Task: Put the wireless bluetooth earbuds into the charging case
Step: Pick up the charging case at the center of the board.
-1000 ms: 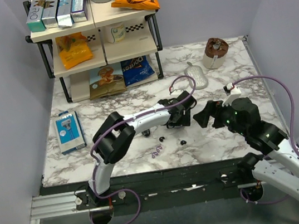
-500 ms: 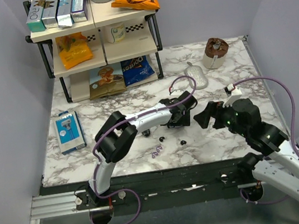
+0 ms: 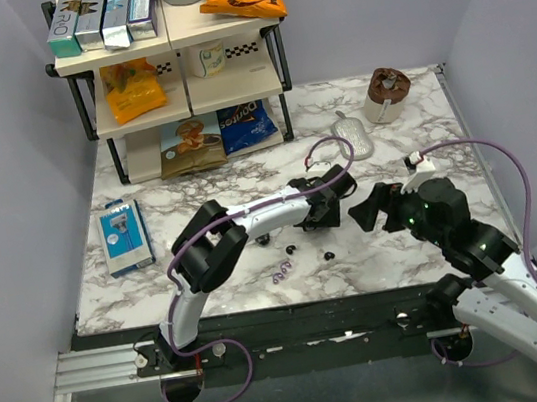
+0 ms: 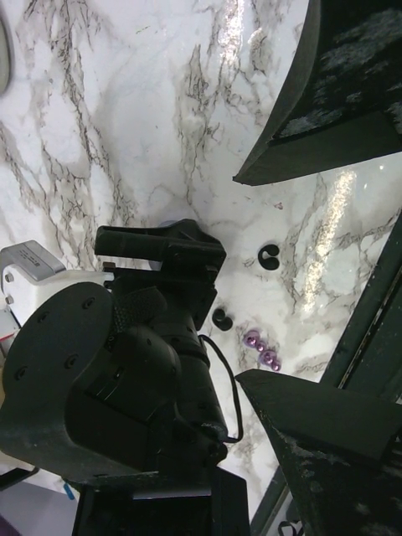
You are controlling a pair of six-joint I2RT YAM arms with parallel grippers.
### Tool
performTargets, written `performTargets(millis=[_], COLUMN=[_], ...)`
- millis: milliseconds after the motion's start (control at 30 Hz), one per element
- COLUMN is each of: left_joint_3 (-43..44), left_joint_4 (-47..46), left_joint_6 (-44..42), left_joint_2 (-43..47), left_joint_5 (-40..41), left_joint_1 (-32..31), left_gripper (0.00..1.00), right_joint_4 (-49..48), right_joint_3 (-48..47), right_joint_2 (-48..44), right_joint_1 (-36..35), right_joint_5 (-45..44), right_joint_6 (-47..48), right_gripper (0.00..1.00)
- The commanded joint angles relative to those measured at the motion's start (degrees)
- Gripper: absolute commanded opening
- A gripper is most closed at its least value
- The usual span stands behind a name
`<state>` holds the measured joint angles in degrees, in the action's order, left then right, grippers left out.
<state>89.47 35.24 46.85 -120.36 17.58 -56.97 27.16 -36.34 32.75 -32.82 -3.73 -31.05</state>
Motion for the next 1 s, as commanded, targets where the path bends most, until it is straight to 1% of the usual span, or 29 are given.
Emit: performTargets(millis=[0,67,167,200,267,300,367,400,467,567,767,800,867,900,933,967], left_joint_3=[0.79,1.14,1.41,1.32,0.36,-0.08,-2.19,-2.98,-6.58,-11.76,-23.27,-24.68,-28.81,-30.57,-34.50,-36.54], left_joint_4=[1.23,2.02,2.90,2.90,2.46,2.11,0.18,-0.52,-4.12,-9.20,-22.03,-23.63,-28.01,-30.30,-33.11,-38.36], left_joint_6=[0.88,0.70,0.61,0.52,0.79,0.87,0.70,0.61,0.00,-1.76,-7.29,-8.00,-10.19,-11.33,-12.82,-15.62], left_joint_2=[-2.34,-2.60,-3.31,-3.31,-2.96,-2.26,-0.77,1.24,3.89,9.51,21.81,24.96,28.49,30.42,34.79,37.10], left_joint_5=[1.05,1.66,1.93,2.19,2.37,2.72,3.33,3.68,4.91,5.79,3.69,2.03,1.23,-1.39,-3.50,-4.57], left_joint_1=[-0.42,-0.42,-0.42,-0.42,-0.42,-0.42,-0.51,-0.51,-0.51,-0.51,-0.42,-0.25,-0.25,-0.25,-0.07,-0.07], left_gripper=[0.66,0.66,0.55,0.48,0.39,0.31,0.21,0.12,0.01,0.00,0.00,0.00,0.00,0.00,0.00,0.00], right_joint_4=[2.20,2.29,2.55,2.55,2.81,2.81,3.25,3.43,3.87,4.66,5.19,5.36,5.45,5.54,5.45,5.19], right_joint_3=[0.92,0.92,0.74,0.74,0.65,0.48,0.30,0.13,-0.49,-1.80,-4.35,-4.88,-5.50,-5.85,-5.94,-6.03], right_joint_2=[-1.37,-1.46,-1.64,-1.73,-2.17,-2.25,-2.69,-2.78,-3.04,-3.40,-3.75,-3.57,-3.14,-2.96,-2.78,-2.17], right_joint_1=[0.03,0.03,0.03,0.03,0.03,0.03,0.03,0.03,0.03,0.03,0.03,0.03,0.03,0.03,0.03,0.03], right_joint_5=[0.39,0.39,0.47,0.39,0.30,0.39,0.30,0.12,-0.14,-0.67,-1.37,-1.37,-1.63,-2.07,-1.99,-1.90], right_joint_6=[0.02,0.02,0.02,0.02,0.02,0.02,0.02,0.11,0.11,0.11,-0.42,-0.50,-0.68,-0.94,-0.86,-0.77], right_gripper=[1.00,1.00,1.00,1.00,1.00,1.00,1.00,1.00,1.00,1.00,1.00,1.00,1.00,1.00,1.00,1.00])
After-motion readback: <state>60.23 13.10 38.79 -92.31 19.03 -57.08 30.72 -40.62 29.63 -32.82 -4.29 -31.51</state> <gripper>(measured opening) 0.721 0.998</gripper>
